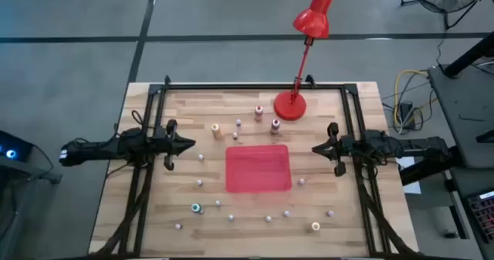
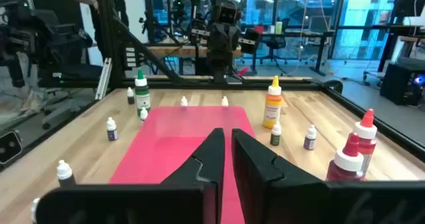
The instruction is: Pick & Place food coloring
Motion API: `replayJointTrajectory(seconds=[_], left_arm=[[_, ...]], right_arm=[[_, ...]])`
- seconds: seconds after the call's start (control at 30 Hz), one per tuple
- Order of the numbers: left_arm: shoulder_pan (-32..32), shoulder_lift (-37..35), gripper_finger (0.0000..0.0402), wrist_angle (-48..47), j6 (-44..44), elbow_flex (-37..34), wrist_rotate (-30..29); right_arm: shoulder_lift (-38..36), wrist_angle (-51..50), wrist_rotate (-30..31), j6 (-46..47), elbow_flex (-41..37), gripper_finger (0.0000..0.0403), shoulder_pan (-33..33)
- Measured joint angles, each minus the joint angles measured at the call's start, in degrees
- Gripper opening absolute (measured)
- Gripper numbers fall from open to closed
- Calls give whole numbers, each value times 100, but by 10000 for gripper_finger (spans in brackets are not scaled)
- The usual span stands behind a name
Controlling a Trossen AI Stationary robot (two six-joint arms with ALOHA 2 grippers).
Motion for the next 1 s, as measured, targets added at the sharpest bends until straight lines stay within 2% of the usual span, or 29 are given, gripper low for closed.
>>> replayJointTrajectory(seconds=[1.0], left_arm=[[2,-2,0,2,0,0,2]], right_arm=[[0,0,0,-68,0,22,-1]])
